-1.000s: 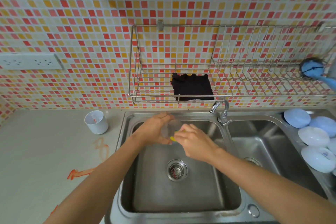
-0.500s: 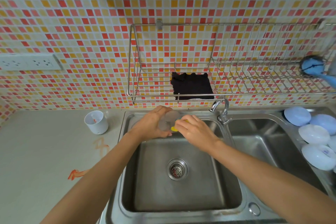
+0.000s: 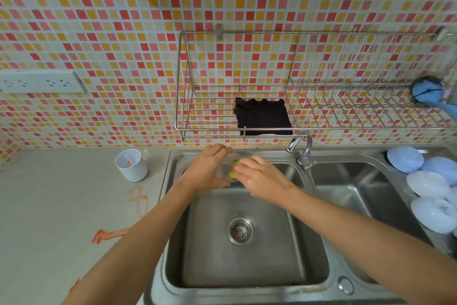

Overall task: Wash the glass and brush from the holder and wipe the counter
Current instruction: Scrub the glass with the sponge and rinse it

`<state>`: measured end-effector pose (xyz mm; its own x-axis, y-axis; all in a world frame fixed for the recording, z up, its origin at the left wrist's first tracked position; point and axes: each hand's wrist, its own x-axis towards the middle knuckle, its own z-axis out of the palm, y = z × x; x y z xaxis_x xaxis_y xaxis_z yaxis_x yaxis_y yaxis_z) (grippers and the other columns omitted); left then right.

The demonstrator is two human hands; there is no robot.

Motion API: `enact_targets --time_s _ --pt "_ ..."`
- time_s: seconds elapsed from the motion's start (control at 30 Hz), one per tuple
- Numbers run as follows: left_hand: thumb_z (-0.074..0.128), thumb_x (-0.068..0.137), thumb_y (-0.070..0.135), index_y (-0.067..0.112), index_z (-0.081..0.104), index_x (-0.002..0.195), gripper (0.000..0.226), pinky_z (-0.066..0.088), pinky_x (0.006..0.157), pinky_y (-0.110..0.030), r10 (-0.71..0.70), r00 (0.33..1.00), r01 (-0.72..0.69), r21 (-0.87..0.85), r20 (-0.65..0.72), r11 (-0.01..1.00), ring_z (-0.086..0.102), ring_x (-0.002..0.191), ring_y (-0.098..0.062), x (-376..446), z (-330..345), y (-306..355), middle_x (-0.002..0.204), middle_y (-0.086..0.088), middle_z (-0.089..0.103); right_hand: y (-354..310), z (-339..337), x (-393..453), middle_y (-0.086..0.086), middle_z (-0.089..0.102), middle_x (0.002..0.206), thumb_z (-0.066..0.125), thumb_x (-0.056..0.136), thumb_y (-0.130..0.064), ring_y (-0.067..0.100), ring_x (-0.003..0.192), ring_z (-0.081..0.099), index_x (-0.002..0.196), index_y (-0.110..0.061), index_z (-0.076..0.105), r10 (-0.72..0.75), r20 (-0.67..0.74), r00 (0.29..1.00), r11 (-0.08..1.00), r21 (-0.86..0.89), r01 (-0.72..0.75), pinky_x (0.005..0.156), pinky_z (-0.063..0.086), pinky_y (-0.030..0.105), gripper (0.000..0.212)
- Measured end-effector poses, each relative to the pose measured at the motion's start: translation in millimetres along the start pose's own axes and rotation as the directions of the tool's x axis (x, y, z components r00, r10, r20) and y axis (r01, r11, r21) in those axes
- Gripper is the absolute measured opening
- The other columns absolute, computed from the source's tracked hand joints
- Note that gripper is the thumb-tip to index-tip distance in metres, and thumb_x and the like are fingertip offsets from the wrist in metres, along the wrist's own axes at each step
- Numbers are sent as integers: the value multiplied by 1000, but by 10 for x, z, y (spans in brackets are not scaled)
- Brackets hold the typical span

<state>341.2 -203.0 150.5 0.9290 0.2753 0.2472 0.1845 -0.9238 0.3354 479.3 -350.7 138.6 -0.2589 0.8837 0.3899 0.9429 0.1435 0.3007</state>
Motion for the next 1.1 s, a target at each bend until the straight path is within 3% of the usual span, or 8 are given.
enact_targets --time_s 0.17,0.3,0.47,0.63,0.8,0.9,1.0,1.1 --pt "84 68 35 19 48 134 77 30 103 -21 42 995 -42 7 -89 999 44 119 -14 90 -70 51 131 2 52 63 -8 66 4 70 102 48 90 -8 25 102 60 96 -7 73 176 -167 970 984 7 -177 82 52 39 26" --pt "83 68 36 17 50 133 75 36 100 -27 32 998 -31 16 -49 999 45 116 -19 10 -59 4 130 -1 53 -344 133 -90 1 69 105 50 82 -4 26 95 58 104 -10 72 279 -93 956 942 221 -253 78 53 38 32" --pt "83 69 36 15 49 135 77 39 95 -26 -27 991 30 19 -130 999 46 118 -20 -75 -20 70 132 -2 52 -166 41 -97 -1 71 107 50 85 -4 26 95 60 102 -12 73 371 -142 918 910 254 -329 86 53 34 29" --pt "85 67 37 19 43 138 85 44 102 -36 -164 985 163 -9 -60 987 42 122 -18 -110 -27 13 137 2 47 -336 60 -163 -3 70 110 65 85 -1 23 93 56 107 -15 72 425 -84 901 863 340 -375 90 48 27 27" --pt "86 65 37 20 39 140 90 38 106 -33 -293 955 290 -67 -44 955 42 127 -18 -326 -11 -67 141 3 44 -435 -63 -199 -1 67 105 64 89 -10 21 94 57 106 -11 67 697 -40 716 640 485 -596 83 49 34 17" --pt "87 64 36 19 40 136 88 39 104 -32 -325 942 310 -153 -80 938 45 124 -19 -428 -14 -78 136 1 48 -546 -95 -133 7 59 120 53 92 -8 26 104 55 104 -6 54 781 14 625 519 541 -661 86 49 40 12" --pt "87 64 38 23 37 136 89 39 105 -33 -333 939 312 -189 -91 931 44 124 -16 -502 -35 -87 137 4 47 -606 -175 -7 9 55 136 49 92 -11 26 111 56 103 -7 49 813 -2 582 473 587 -658 85 48 35 11" --pt "87 64 40 24 38 135 88 42 106 -35 -317 942 290 -208 -111 934 45 124 -16 -555 -59 -120 136 4 48 -545 -405 230 7 60 127 47 92 -17 21 107 57 105 -7 51 803 -132 581 517 638 -570 85 45 24 17"
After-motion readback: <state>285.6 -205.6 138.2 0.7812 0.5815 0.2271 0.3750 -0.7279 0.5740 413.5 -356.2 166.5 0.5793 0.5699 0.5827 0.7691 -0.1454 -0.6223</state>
